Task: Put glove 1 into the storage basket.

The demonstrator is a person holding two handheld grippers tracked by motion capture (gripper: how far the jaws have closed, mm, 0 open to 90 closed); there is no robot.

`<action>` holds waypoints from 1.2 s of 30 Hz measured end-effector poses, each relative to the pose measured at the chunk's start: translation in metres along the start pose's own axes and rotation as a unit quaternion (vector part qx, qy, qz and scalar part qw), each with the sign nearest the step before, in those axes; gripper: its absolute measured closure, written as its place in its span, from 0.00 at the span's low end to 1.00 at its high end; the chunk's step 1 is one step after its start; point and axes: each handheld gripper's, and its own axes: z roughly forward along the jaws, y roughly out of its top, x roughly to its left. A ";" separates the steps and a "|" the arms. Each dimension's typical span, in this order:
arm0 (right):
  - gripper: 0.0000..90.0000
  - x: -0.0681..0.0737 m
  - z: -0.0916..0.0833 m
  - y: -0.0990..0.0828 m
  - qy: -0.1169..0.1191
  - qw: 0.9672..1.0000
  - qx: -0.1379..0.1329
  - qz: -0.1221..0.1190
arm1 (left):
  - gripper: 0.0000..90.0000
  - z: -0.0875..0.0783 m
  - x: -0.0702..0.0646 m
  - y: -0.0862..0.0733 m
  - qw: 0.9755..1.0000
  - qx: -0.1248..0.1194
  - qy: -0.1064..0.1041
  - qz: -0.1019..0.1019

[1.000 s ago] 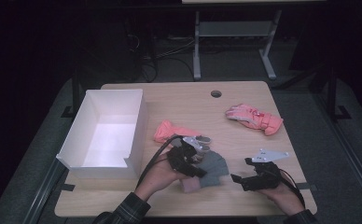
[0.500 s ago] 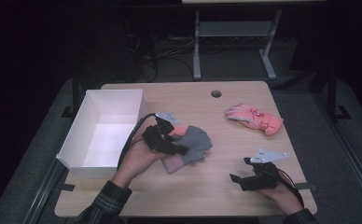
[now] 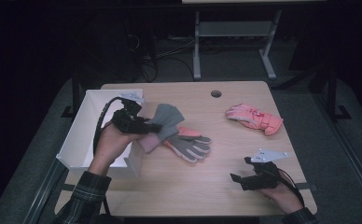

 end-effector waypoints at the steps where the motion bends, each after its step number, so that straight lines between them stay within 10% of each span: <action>1: 0.15 0.000 0.000 0.000 0.001 1.000 0.000 -0.001 | 0.71 -0.003 0.003 -0.001 1.000 0.004 0.008 0.000; 15: 0.15 -0.006 0.006 0.007 0.024 1.000 -0.004 -0.012 | 0.71 -0.046 0.059 -0.031 0.993 -0.036 0.079 -0.081; 33: 0.15 -0.006 0.014 0.013 0.038 0.999 -0.002 -0.024 | 0.71 -0.014 0.128 -0.078 0.972 0.014 0.181 -0.150; 36: 0.15 -0.007 0.013 0.011 0.037 0.999 0.001 -0.024 | 0.71 -0.006 0.143 -0.091 0.965 0.034 0.202 -0.165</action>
